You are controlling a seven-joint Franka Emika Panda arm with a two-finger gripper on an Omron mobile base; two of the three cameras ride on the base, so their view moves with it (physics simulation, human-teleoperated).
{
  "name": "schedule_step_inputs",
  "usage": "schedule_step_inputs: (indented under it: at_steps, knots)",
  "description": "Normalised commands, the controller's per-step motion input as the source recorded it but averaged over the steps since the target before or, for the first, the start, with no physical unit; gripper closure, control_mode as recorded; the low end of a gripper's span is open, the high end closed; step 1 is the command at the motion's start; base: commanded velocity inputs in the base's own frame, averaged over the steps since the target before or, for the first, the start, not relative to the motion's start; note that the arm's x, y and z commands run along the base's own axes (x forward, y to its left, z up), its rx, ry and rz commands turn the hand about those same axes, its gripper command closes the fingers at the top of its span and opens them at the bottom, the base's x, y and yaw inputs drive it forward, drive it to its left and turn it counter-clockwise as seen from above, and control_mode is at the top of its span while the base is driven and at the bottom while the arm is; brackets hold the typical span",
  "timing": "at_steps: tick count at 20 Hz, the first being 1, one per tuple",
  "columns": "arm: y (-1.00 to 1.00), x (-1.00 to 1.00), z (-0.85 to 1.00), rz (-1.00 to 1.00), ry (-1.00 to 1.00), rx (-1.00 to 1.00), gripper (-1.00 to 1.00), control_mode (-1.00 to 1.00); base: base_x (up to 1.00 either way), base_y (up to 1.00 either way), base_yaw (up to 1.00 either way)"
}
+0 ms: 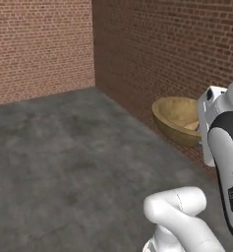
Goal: Pick the sweet potato from the sink and place it in the bowl. Then pick the bowl and place it in the microwave. Then close the microwave door and press the start button.
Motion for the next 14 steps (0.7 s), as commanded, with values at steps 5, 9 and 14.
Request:
schedule_step_inputs:
  at_steps: [5, 9, 14]
  knots:
    - [0.0, 0.0, 0.0, 0.0, 0.0, 0.0, 1.0, 1.0, 1.0, -0.27, 0.61]
    - [0.0, 0.0, 0.0, 0.0, 0.0, 0.0, 1.0, 1.0, 1.0, -0.25, 0.67]
    - [0.0, 0.0, 0.0, 0.0, 0.0, 0.0, 1.0, 1.0, 1.0, -0.29, 0.69]
